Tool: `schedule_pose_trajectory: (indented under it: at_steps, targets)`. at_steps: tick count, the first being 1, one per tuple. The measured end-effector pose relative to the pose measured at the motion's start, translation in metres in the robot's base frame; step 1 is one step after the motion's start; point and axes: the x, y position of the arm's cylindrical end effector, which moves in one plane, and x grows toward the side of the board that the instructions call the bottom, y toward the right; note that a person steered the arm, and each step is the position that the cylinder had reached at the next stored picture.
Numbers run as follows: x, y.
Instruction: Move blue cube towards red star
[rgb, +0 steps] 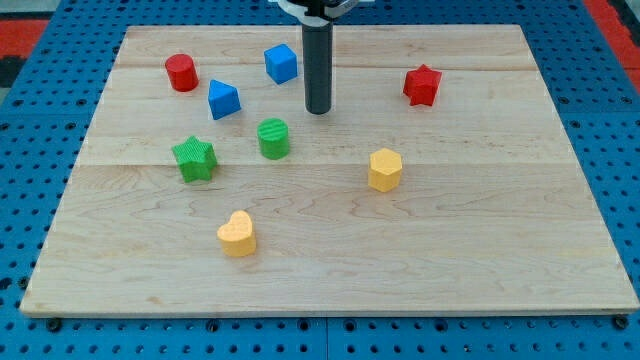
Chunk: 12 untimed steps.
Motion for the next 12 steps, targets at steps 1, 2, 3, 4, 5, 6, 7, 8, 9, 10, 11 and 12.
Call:
schedule_pose_trajectory:
  at_steps: [1, 2, 3, 4, 5, 6, 7, 8, 9, 10, 11, 12]
  targets:
    - [0.0, 0.0]
    - [0.0, 0.0]
    - [0.0, 0.0]
    - [0.002, 0.0]
    - [-0.001, 0.057]
    - [0.0, 0.117]
    - [-0.03, 0.134]
    - [-0.065, 0.162]
    - [-0.079, 0.178]
    - [-0.086, 0.176]
    - [-0.036, 0.118]
    - [-0.028, 0.0]
